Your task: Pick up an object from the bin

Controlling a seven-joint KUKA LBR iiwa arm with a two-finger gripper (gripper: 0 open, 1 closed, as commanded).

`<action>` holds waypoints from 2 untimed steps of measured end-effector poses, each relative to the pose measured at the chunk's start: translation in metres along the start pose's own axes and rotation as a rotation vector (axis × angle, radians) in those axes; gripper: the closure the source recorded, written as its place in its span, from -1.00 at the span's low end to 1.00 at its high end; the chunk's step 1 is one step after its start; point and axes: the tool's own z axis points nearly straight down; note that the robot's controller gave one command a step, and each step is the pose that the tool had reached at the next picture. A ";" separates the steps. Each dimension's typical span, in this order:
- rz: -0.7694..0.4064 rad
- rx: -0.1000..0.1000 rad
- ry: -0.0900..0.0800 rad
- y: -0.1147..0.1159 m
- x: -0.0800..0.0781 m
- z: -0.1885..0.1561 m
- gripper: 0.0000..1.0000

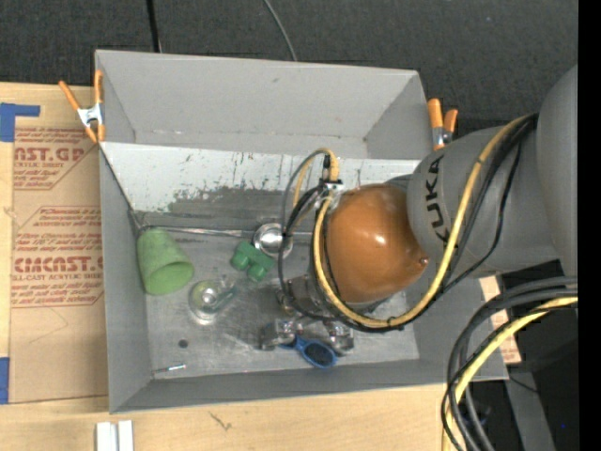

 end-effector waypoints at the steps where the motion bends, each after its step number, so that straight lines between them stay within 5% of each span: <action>1: -0.003 0.011 -0.003 -0.003 0.000 -0.002 1.00; 2: -0.003 0.005 0.000 -0.012 0.009 -0.002 1.00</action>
Offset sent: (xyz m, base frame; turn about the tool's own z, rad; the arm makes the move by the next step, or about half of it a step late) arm 0.0000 0.0000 0.0000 0.0000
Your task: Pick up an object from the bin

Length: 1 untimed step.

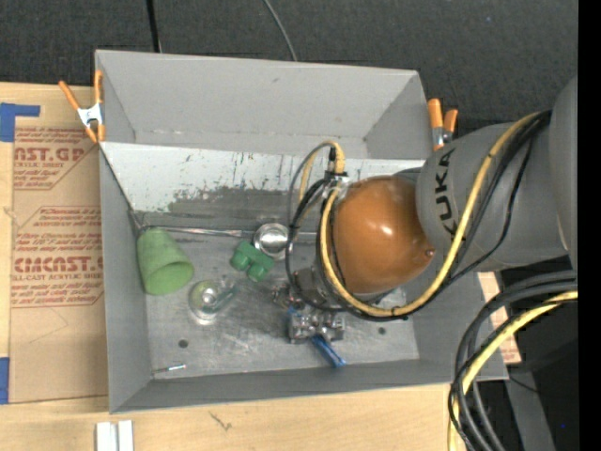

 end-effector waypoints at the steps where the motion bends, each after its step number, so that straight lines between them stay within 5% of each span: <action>1: 0.021 -0.009 0.006 -0.011 0.024 -0.012 1.00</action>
Offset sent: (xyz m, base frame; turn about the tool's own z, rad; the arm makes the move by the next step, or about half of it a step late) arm 0.0084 -0.0248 0.0118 0.0168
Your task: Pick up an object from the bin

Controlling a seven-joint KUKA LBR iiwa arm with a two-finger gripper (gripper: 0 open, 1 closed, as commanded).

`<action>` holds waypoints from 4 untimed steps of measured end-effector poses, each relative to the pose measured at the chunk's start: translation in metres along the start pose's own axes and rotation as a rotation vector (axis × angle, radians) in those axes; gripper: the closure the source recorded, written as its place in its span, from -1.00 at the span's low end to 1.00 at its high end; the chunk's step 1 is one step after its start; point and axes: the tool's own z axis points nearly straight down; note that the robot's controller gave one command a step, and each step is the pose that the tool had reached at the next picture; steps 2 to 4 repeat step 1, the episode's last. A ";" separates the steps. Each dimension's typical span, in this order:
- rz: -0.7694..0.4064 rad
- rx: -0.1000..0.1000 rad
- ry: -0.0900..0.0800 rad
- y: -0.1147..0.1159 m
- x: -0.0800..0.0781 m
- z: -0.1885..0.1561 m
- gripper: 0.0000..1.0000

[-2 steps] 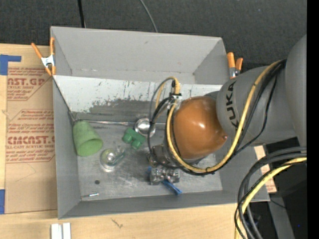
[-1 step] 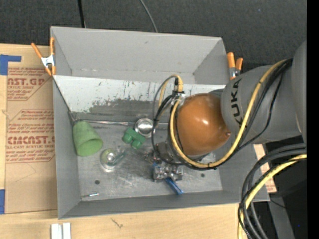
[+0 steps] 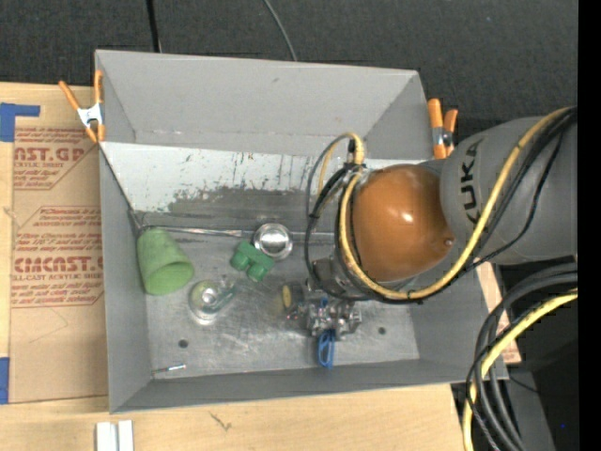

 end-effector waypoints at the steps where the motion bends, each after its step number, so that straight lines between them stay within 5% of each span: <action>1: 0.025 0.007 -0.002 -0.007 -0.007 -0.146 1.00; 4: 0.025 0.007 -0.002 -0.007 -0.007 -0.146 1.00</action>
Offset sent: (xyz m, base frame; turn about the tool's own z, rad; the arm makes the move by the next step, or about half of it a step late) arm 0.0060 0.0047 0.1425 0.0237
